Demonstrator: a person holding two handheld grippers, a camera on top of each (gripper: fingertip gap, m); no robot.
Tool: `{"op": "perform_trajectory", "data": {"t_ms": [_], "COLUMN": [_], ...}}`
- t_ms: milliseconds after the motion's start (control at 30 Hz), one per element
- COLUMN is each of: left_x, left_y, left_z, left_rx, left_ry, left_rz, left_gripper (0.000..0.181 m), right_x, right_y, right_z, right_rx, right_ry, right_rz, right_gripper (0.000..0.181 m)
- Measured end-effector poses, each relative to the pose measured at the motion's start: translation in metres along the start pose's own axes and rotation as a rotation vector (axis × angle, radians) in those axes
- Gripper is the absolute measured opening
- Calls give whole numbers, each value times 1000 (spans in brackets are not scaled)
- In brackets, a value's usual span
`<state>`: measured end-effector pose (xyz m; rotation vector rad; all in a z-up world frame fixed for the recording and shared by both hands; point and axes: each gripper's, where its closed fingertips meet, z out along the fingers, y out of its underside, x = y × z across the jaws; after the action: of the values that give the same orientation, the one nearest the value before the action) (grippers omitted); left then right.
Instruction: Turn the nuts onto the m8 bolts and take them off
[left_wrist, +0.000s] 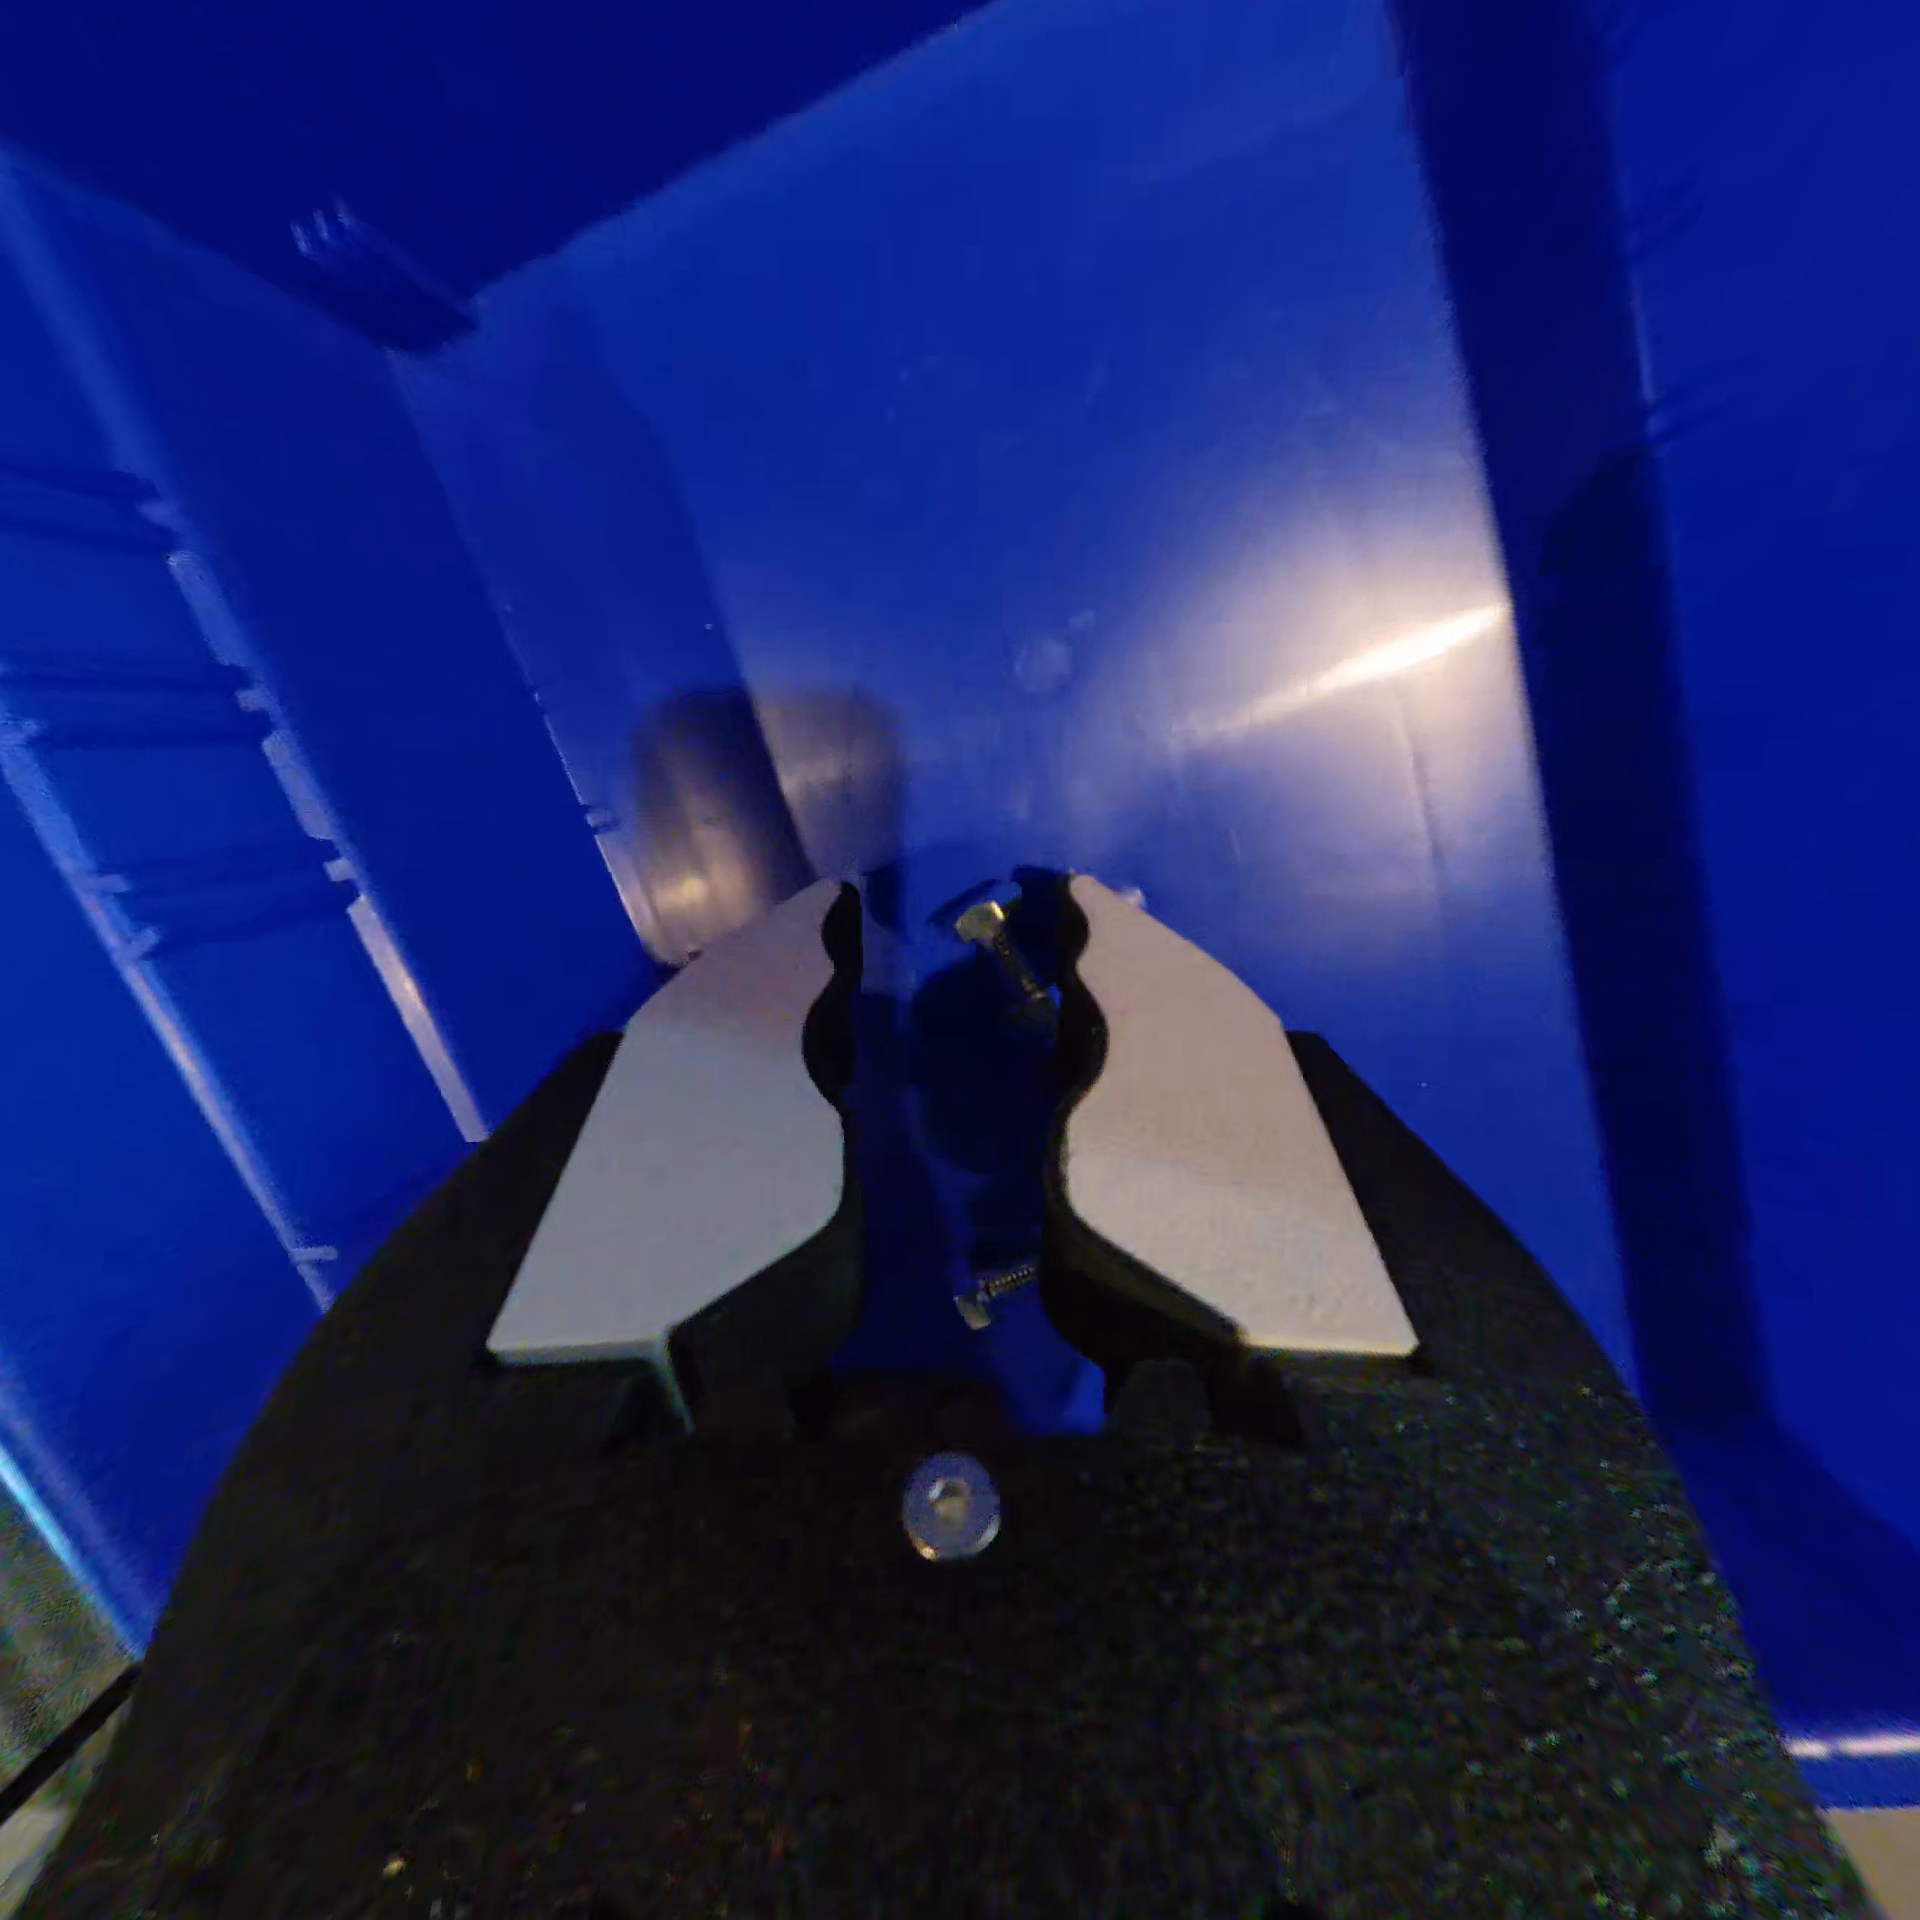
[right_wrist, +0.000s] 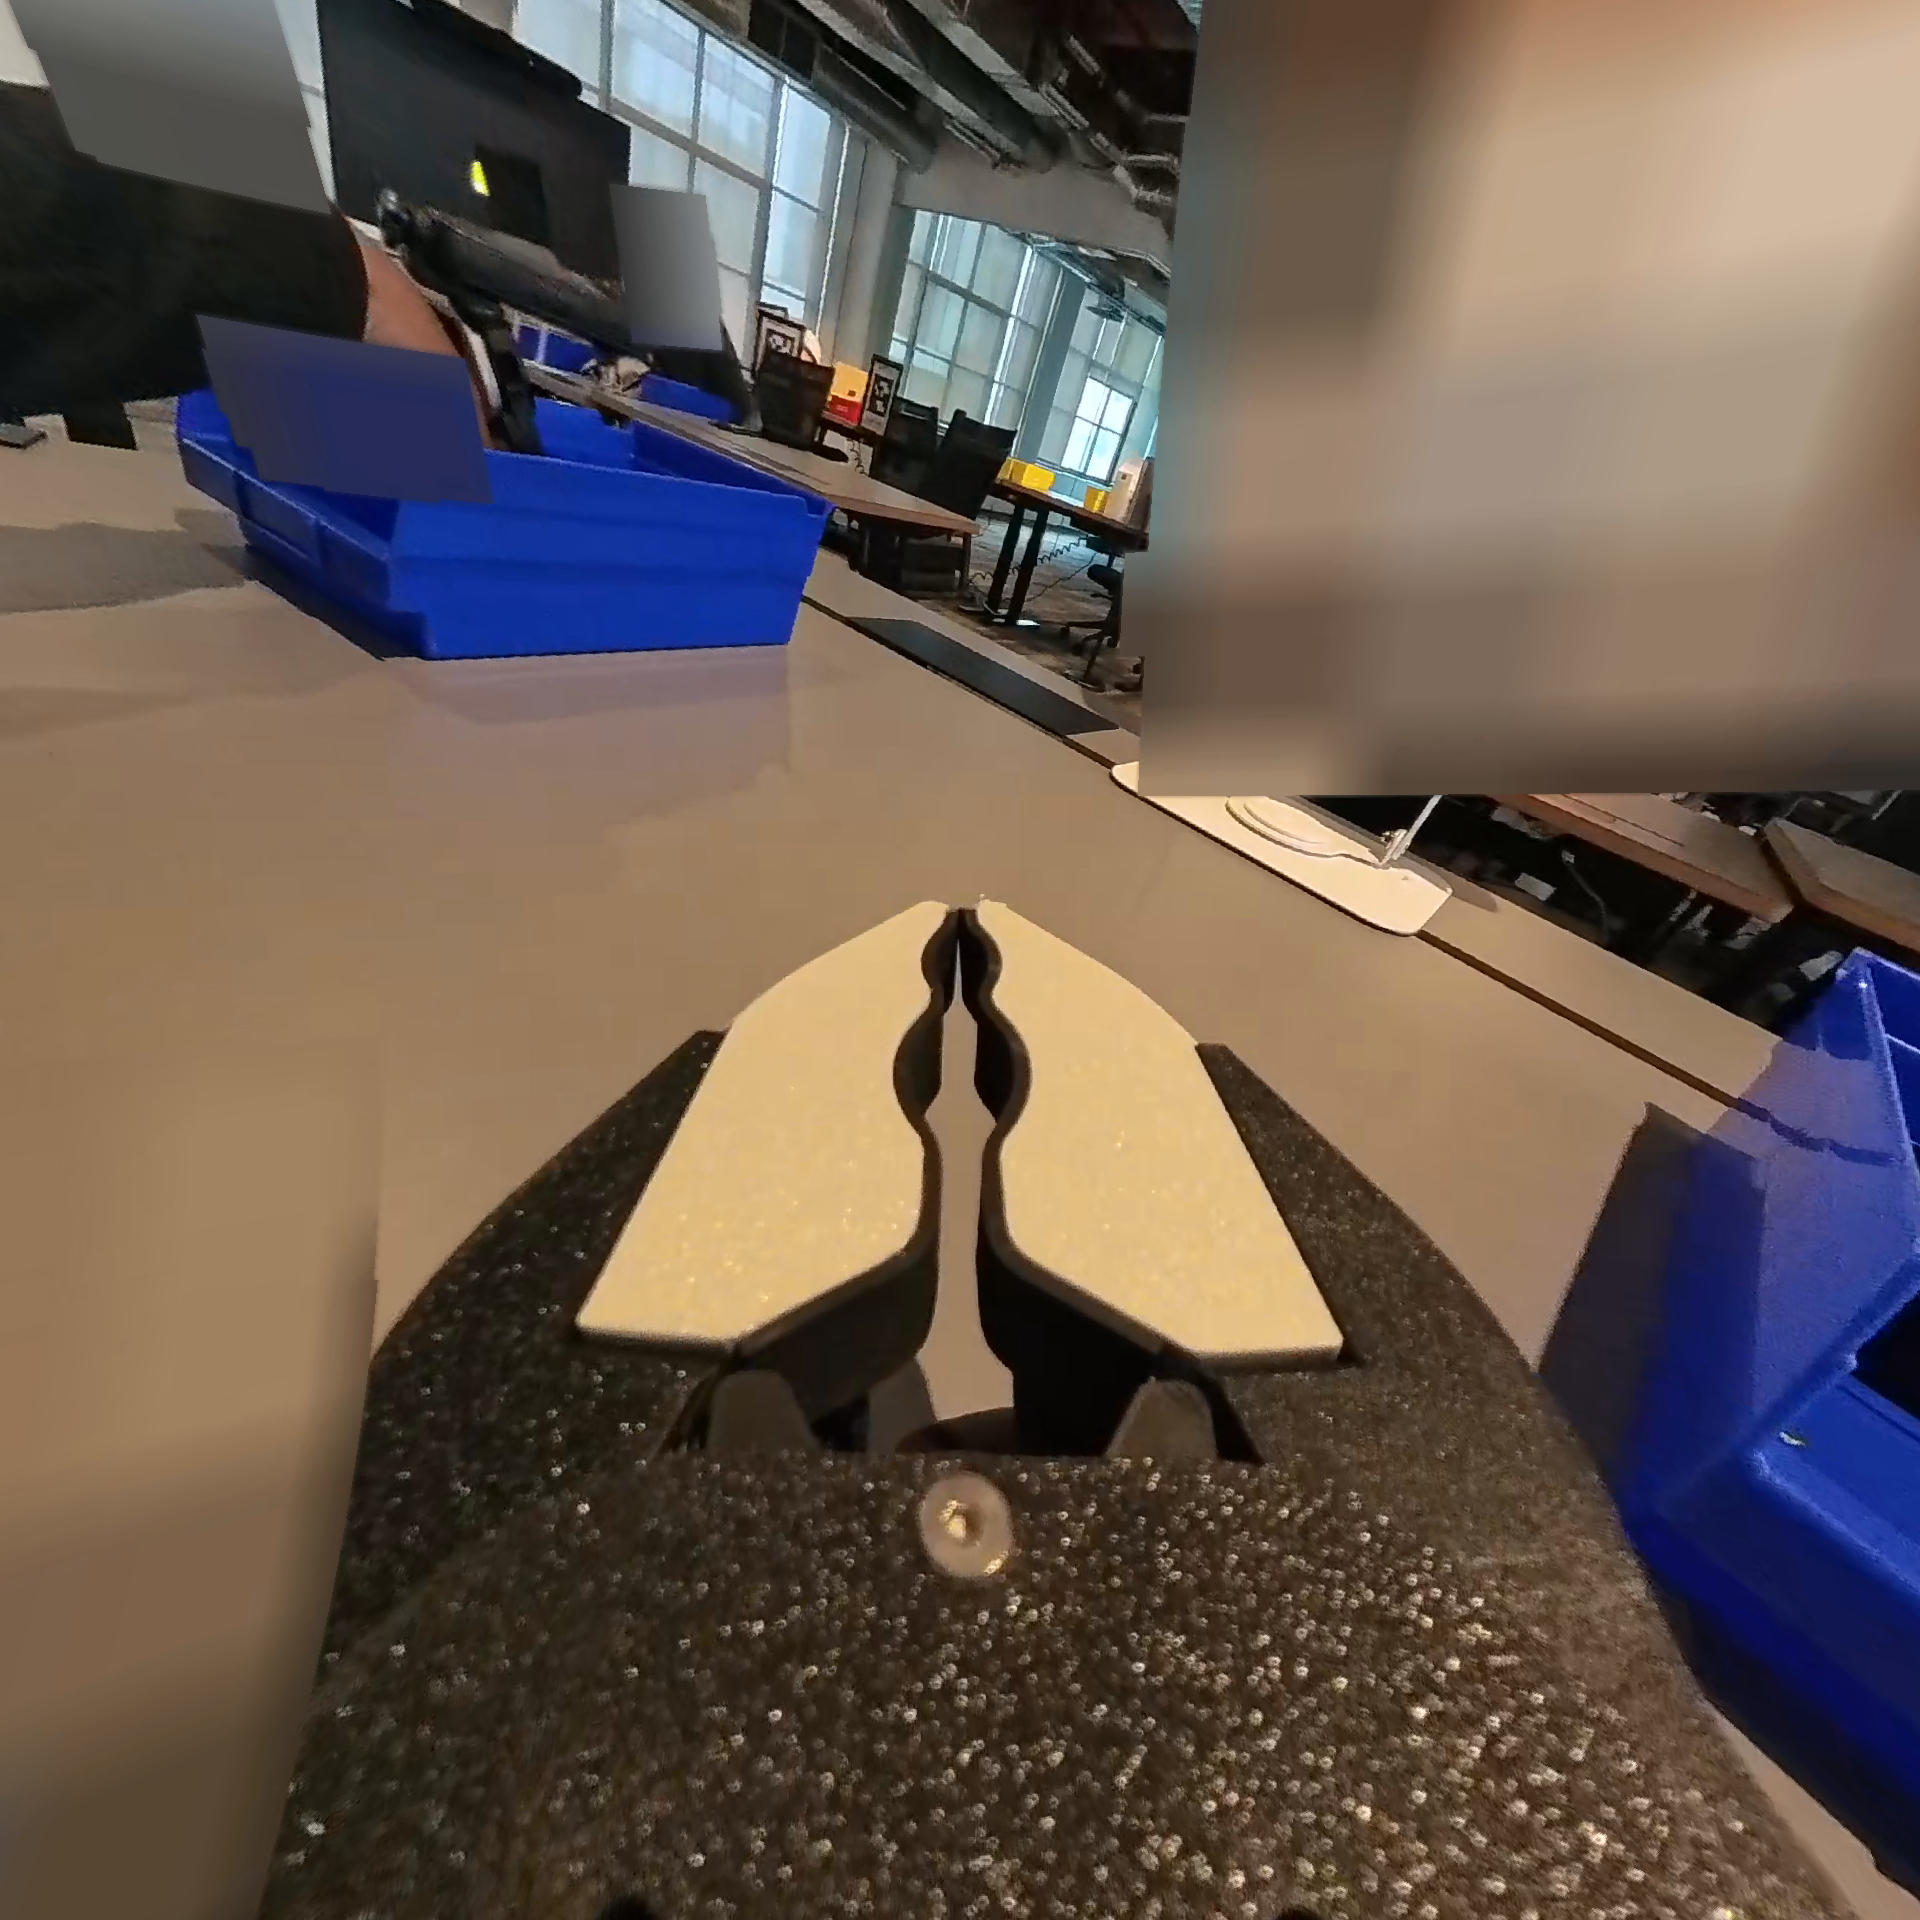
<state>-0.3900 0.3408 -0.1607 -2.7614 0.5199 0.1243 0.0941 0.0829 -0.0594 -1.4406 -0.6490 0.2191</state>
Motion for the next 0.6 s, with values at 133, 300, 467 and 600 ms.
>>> {"op": "perform_trajectory", "data": {"t_ms": [133,300,467,600], "left_x": [-1,-1,16,50], "left_y": [5,4,-24,-47], "left_z": [1,1,-32,-102], "left_rx": [-14,23,306,622], "left_ry": [39,71,187,319], "left_rz": [-39,-93,-164,-176], "left_gripper": [16,11,6,6], "right_x": [-1,-4,-6,-10], "right_y": [0,0,1,3], "right_z": [-1,-1,-1,3], "right_rx": [5,2,-8,-31], "right_ry": [-5,-9,-12,-32], "right_rz": [0,-24,-37,-43], "right_gripper": [0,0,0,0]}}
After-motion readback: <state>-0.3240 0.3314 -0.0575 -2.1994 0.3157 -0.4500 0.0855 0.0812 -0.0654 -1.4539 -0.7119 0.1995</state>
